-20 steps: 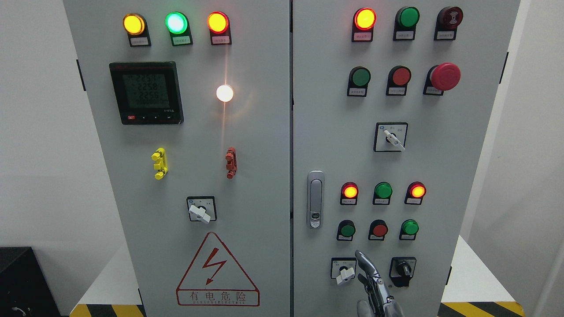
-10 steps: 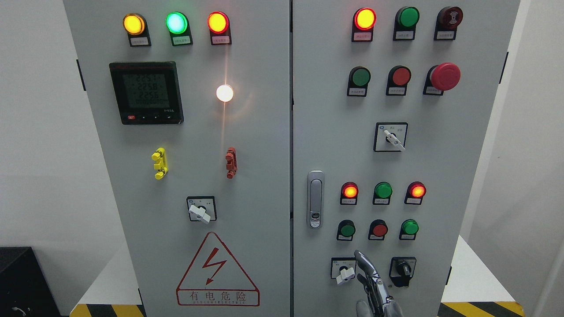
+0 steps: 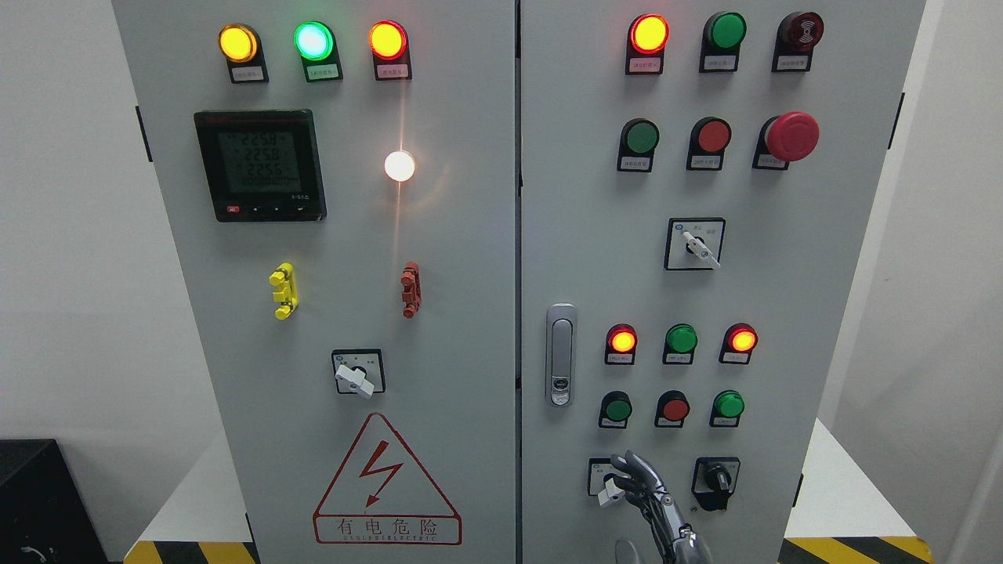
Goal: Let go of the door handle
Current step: 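Raise the right hand up toward the silver door handle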
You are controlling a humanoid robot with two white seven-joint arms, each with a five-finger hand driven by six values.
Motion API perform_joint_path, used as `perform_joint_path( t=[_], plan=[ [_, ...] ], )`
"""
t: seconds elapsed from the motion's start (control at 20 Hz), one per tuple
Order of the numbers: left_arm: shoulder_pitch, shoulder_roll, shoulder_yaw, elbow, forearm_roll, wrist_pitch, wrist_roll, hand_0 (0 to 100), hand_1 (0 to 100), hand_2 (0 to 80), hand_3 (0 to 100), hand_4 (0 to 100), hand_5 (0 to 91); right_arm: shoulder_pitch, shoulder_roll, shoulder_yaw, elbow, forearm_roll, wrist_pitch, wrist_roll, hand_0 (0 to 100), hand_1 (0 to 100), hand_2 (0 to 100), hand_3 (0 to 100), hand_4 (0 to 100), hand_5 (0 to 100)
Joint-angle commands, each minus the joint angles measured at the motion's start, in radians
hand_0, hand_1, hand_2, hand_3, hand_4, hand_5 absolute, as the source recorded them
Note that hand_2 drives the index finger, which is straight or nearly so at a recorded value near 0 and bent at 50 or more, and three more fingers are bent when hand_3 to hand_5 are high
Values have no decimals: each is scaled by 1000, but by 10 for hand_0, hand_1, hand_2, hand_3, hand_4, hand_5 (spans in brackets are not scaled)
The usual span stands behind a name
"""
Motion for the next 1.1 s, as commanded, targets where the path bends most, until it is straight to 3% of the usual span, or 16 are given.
perform_joint_path(
  t=[0.0,0.05,0.2,0.45,1.05],
  plan=[
    [-28,0,0,29,0,0,1,120,556,0,0,0,0,-11,1,-26,-5,140,1,-40,369,299,0,844,882,935],
    [-26,0,0,29,0,0,1,120,556,0,0,0,0,-14,1,-29,-5,168,6,-47,363,305,0,889,927,996],
    [-26,0,0,29,0,0,1,120,556,0,0,0,0,-15,0,-32,-6,304,6,-67,347,306,11,984,1000,1000],
    [-26,0,0,29,0,0,1,120,556,0,0,0,0,-49,-2,-28,15,532,7,-130,331,281,53,1000,1000,1000],
    [-28,0,0,29,0,0,1,120,556,0,0,0,0,-147,-4,-23,55,843,30,-138,308,254,68,1000,1000,1000]
  ],
)
